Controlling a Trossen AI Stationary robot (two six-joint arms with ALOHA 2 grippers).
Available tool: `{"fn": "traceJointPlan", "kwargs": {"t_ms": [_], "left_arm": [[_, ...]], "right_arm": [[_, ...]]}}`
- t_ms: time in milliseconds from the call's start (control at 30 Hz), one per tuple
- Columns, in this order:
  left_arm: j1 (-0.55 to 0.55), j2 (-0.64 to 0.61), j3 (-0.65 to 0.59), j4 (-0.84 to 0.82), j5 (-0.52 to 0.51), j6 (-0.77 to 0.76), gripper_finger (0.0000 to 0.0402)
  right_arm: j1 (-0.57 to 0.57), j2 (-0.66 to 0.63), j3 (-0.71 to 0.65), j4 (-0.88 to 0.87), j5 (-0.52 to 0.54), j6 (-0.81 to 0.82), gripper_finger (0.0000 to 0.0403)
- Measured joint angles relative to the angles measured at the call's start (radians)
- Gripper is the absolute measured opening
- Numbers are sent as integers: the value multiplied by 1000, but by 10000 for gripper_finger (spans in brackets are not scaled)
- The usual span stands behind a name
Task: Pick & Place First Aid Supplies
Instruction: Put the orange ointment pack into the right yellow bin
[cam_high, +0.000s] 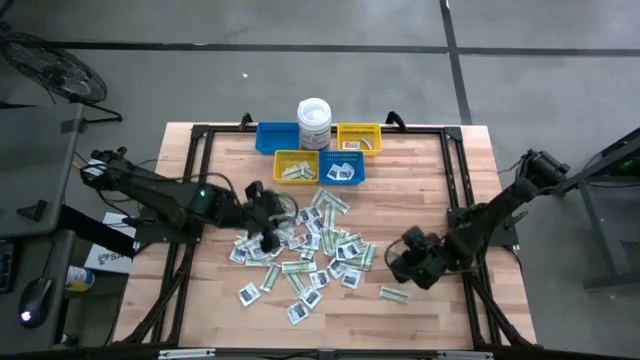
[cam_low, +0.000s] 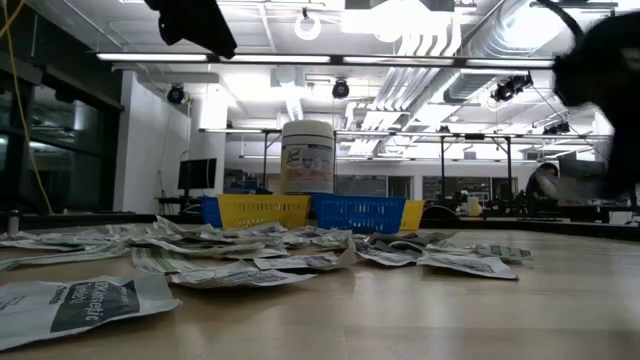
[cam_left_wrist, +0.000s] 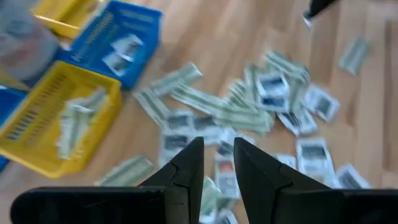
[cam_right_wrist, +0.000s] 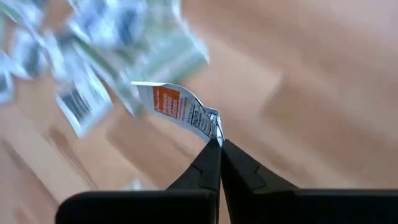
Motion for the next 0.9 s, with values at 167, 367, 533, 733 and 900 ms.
{"fn": "traceJointPlan", "kwargs": {"t_ms": [167,367,533,733,900], "left_arm": [[124,-80,0,-1,-1,52,87],[253,-149,0,-14,37,138,87],[343,-163,-6,-8,85,210,87],[488,-163,-106,181,262,310,87],[637,-163,-220,348,473,333,87]], "right_arm": [[-121,-76,57,-103,92,-245,0],[-310,-186,104,-161,164,-547,0],[-507,-248,142,-161,156,-789,0],[-760,-220,234,-160,100,-1058,0],[-973,-128,332,-159,25,-1194,0]]}}
